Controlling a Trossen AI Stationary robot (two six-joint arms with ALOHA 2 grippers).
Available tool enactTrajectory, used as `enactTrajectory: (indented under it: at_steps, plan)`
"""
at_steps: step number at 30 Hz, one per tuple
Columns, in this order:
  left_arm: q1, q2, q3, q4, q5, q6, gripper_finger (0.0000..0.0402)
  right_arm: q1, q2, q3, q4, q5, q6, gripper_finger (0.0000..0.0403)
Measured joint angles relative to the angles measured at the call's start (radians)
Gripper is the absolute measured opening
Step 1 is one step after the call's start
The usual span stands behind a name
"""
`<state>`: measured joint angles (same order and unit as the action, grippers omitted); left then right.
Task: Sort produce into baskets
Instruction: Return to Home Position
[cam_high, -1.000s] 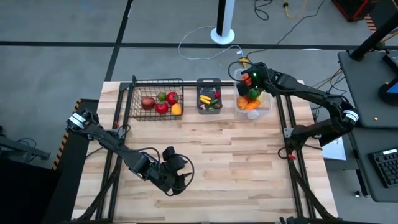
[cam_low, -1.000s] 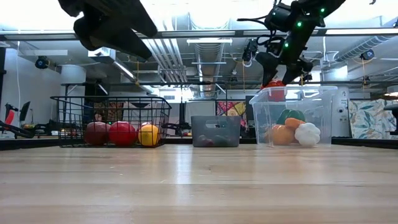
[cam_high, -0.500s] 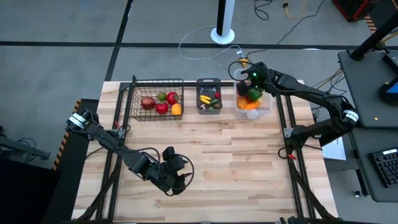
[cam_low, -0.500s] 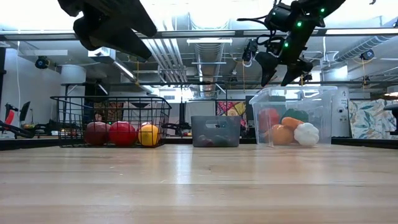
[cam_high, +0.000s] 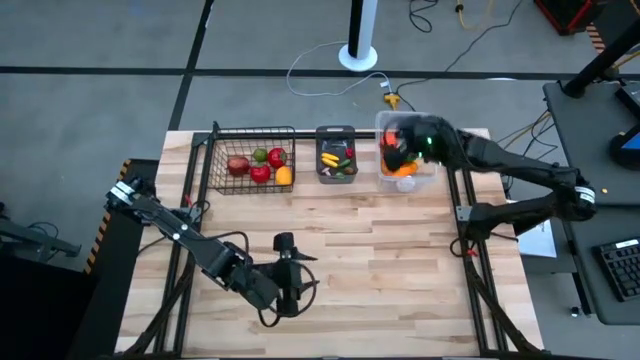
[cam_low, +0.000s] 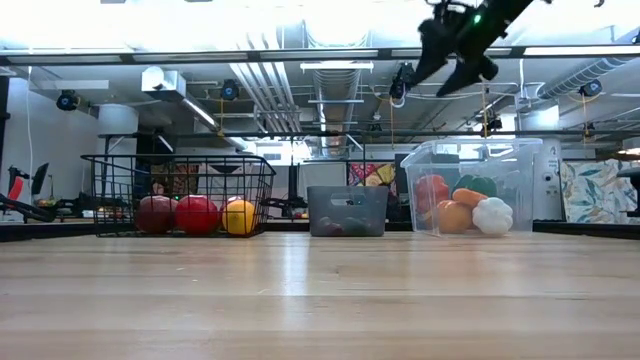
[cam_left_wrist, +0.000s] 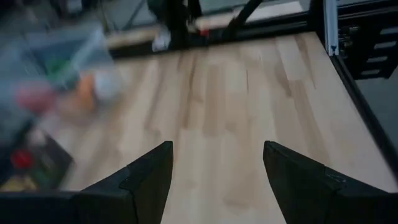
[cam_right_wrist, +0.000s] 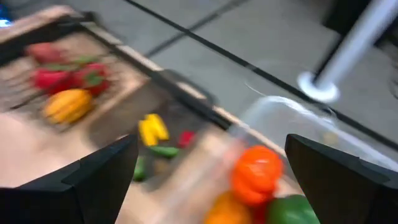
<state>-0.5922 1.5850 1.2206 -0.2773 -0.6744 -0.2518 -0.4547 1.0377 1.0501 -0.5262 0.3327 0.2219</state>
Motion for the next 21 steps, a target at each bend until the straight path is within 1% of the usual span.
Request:
enactTrajectory:
  at_steps: [3,6,7,10,12,14,17,21]
  plan:
    - [0.006,-0.005,0.038,0.007,-0.022,0.170,0.0232,0.118,-0.041,-0.058,0.077,-0.001,-0.017,0.0396]
    - [0.031,-0.023,0.032,0.063,-0.017,0.291,0.0232,0.237,-0.074,-0.137,0.203,-0.005,-0.065,0.0396]
    - [0.043,-0.037,0.012,0.107,-0.002,0.328,0.0232,0.274,-0.082,-0.165,0.252,-0.005,-0.083,0.0396]
    - [0.098,-0.086,-0.092,0.299,0.129,0.408,0.0232,0.358,-0.094,-0.249,0.419,-0.008,-0.111,0.0396]
    - [0.141,-0.122,-0.185,0.430,0.205,0.440,0.0232,0.392,-0.100,-0.293,0.519,-0.007,-0.137,0.0396]
    - [0.187,-0.168,-0.267,0.506,0.247,0.452,0.0232,0.408,-0.106,-0.318,0.582,-0.007,-0.160,0.0396]
    - [0.245,-0.274,-0.367,0.523,0.262,0.439,0.0232,0.406,-0.117,-0.331,0.591,-0.028,-0.172,0.0396]
    - [0.286,-0.458,-0.487,0.524,0.273,0.449,0.0232,0.388,-0.153,-0.331,0.591,-0.054,-0.204,0.0396]
